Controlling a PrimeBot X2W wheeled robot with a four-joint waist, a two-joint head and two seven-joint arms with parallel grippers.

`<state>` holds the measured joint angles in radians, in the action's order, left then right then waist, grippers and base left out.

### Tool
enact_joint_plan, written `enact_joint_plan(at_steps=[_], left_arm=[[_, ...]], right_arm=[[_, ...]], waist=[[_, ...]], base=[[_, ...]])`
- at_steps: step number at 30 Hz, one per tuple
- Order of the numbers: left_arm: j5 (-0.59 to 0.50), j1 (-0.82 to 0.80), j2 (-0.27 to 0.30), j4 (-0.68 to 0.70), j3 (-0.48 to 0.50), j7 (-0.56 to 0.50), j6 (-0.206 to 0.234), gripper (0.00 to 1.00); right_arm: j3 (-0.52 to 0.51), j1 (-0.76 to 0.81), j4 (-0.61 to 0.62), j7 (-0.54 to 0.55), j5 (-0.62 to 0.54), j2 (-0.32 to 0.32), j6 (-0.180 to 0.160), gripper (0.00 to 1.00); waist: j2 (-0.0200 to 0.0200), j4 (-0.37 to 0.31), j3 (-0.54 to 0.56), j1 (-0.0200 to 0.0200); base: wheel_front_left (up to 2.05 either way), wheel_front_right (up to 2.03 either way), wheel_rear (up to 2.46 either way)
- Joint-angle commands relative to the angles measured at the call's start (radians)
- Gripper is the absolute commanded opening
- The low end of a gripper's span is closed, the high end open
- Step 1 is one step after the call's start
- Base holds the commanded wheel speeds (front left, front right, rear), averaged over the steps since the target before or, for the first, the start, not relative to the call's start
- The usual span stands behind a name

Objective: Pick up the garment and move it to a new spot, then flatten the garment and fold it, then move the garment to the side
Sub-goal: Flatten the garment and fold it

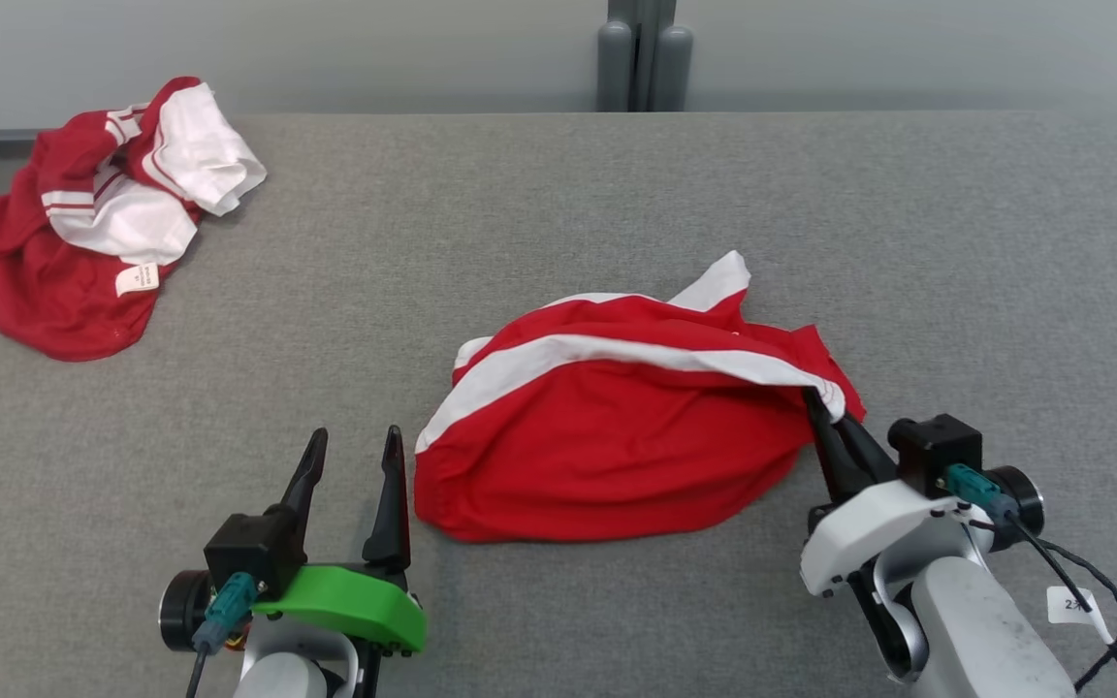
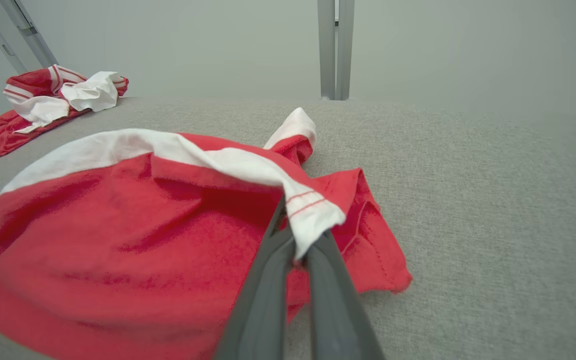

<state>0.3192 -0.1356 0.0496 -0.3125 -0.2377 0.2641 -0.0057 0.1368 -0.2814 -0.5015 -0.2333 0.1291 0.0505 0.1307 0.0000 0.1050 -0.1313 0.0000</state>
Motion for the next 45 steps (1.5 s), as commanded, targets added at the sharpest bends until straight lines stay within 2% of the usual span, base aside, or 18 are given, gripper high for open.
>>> enact_joint_plan(at_steps=[1, 3, 9, 15, 20, 21, 23, 31, 45], left_arm=[[-0.005, 0.010, 0.002, 0.005, 0.007, 0.001, 0.002, 1.00], [-0.008, 0.010, 0.002, 0.008, 0.014, 0.001, 0.001, 1.00], [-0.013, -0.005, 0.002, 0.007, 0.018, 0.001, -0.008, 1.00], [-0.015, -0.016, 0.002, 0.000, 0.010, 0.001, -0.014, 1.00], [-0.012, -0.018, 0.002, -0.002, 0.010, 0.001, -0.014, 1.00], [-0.012, -0.018, 0.002, -0.002, 0.010, 0.001, -0.015, 1.00], [-0.011, -0.015, 0.002, -0.003, 0.013, 0.001, -0.013, 1.00], [-0.003, 0.002, 0.002, 0.010, 0.018, 0.001, -0.009, 1.00], [0.022, 0.024, 0.002, 0.053, 0.005, 0.001, 0.021, 1.00]], right_arm=[[-0.019, 0.030, 0.037, 0.021, -0.018, 0.014, 0.000, 0.00], [-0.033, 0.066, 0.081, 0.057, -0.016, 0.022, 0.000, 0.00], [-0.006, 0.112, 0.137, 0.152, 0.006, 0.106, 0.000, 0.00], [0.008, 0.095, 0.090, 0.181, 0.020, 0.160, 0.000, 0.00], [0.004, 0.083, 0.025, 0.154, 0.007, 0.158, 0.000, 0.02], [-0.003, 0.079, 0.015, 0.146, 0.001, 0.156, 0.000, 0.20], [-0.019, 0.077, -0.003, 0.129, -0.008, 0.148, 0.000, 1.00], [-0.102, 0.116, -0.010, 0.056, -0.027, 0.102, 0.000, 1.00], [-0.148, 0.165, 0.209, -0.011, -0.069, 0.049, 0.000, 1.00]], waist=[[0.0000, -0.041, 0.014, 0.0000], [0.0000, -0.056, 0.013, 0.0000], [0.0000, -0.074, 0.004, 0.0000], [0.0000, -0.064, -0.006, 0.0000], [0.0000, -0.051, -0.007, 0.0000], [0.0000, -0.051, -0.007, 0.0000], [0.0000, -0.052, -0.004, 0.0000], [0.0000, -0.076, 0.020, 0.0000], [0.0000, -0.090, 0.082, 0.0000]], base=[[0.00, 0.00, 0.00], [0.00, 0.00, 0.00], [0.00, 0.00, 0.00], [0.00, 0.00, 0.00], [0.00, 0.00, 0.00], [0.00, 0.00, 0.00], [0.00, 0.00, 0.00], [0.00, 0.00, 0.00], [0.00, 0.00, 0.00]])
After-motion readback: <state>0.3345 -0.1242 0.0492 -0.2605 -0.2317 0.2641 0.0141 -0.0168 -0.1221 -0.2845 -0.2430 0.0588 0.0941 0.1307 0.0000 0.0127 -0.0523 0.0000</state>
